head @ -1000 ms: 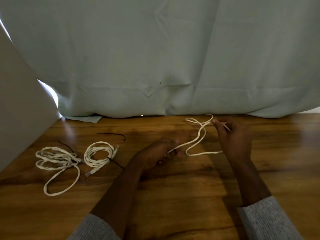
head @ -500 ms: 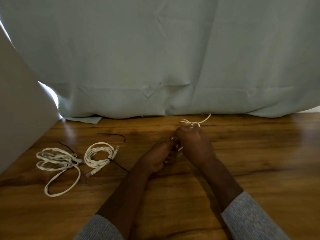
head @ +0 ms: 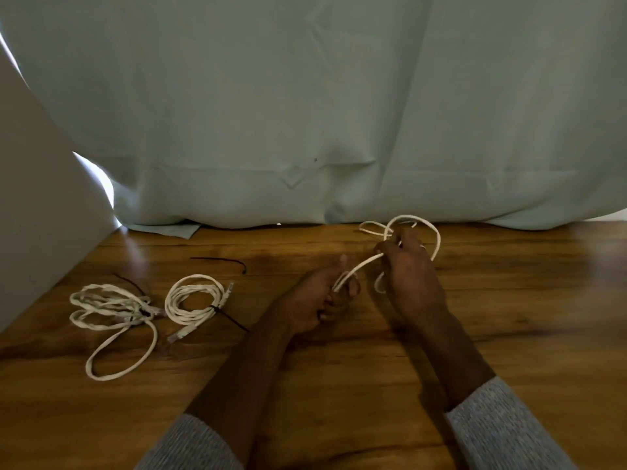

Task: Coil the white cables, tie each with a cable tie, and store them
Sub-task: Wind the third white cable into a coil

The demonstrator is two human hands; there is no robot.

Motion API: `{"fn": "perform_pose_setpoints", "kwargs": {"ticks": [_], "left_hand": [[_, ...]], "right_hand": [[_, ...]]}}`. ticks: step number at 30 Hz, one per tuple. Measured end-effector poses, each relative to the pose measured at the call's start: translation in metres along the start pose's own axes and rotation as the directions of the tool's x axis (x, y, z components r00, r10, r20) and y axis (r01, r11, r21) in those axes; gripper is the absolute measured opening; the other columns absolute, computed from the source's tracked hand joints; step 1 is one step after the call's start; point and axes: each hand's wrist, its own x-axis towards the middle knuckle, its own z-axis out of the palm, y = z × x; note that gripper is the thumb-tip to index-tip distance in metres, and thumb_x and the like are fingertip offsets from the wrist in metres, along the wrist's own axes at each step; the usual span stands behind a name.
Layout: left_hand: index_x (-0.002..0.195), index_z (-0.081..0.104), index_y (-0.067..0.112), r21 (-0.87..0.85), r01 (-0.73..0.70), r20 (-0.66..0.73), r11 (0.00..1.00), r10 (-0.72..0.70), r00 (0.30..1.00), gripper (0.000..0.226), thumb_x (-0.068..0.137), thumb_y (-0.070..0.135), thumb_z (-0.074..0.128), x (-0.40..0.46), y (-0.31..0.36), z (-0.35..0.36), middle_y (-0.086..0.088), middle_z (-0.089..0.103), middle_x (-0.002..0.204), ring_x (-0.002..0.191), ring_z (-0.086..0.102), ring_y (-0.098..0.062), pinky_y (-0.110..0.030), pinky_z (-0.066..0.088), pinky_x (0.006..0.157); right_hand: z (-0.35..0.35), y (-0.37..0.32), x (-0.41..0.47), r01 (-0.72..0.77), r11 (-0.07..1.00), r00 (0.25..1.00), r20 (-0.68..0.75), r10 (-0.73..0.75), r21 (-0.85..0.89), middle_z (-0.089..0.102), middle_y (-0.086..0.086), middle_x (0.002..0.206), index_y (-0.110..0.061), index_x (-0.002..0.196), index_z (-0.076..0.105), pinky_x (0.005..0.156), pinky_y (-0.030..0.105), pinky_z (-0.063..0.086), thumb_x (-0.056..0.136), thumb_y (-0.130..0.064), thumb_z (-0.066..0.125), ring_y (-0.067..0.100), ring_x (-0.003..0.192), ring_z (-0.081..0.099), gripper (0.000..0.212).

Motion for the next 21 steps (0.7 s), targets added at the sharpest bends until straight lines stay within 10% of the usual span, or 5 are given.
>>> {"fn": "perform_pose_setpoints", "kwargs": {"ticks": [7, 14, 21], "left_hand": [[0.079, 0.056, 0.009, -0.149, 0.06, 0.28, 0.987, -0.016, 0.96, 0.06, 0.101, 0.056, 0.027, -0.011, 0.006, 0.009, 0.009, 0.028, 0.046, 0.036, 0.022, -0.002, -0.022, 0.012, 0.039], [0.084, 0.06, 0.008, -0.368, -0.053, 0.316, 0.928, 0.178, 0.932, 0.042, 0.1, 0.041, 0.039, -0.012, 0.015, 0.004, 0.009, 0.025, 0.047, 0.038, 0.016, -0.005, -0.022, 0.016, 0.038], [0.087, 0.065, 0.007, -0.471, -0.092, 0.312, 0.877, 0.264, 0.913, 0.041, 0.1, 0.035, 0.038, -0.013, 0.016, 0.001, 0.009, 0.023, 0.048, 0.037, 0.017, -0.005, -0.02, 0.02, 0.038]], "right_hand": [[-0.001, 0.026, 0.01, 0.321, 0.914, 0.946, -0.123, -0.299, 0.247, 0.062, 0.007, 0.13, -0.008, 0.117, 0.069, 0.102, 0.032, 0.044, 0.099, -0.023, 0.046, 0.023, 0.119, 0.058, 0.032], [-0.001, 0.031, 0.005, 0.212, 0.935, 0.977, -0.042, -0.209, 0.284, 0.065, -0.003, 0.098, -0.02, 0.097, 0.073, 0.079, 0.035, 0.046, 0.102, -0.042, 0.039, 0.017, 0.095, 0.059, 0.041], [-0.01, 0.019, -0.009, -0.05, 0.626, 0.987, 0.133, -0.087, 0.778, 0.068, 0.016, 0.063, 0.001, 0.069, 0.069, 0.062, 0.028, 0.051, 0.097, -0.03, 0.058, 0.015, 0.056, 0.066, 0.043]]}}
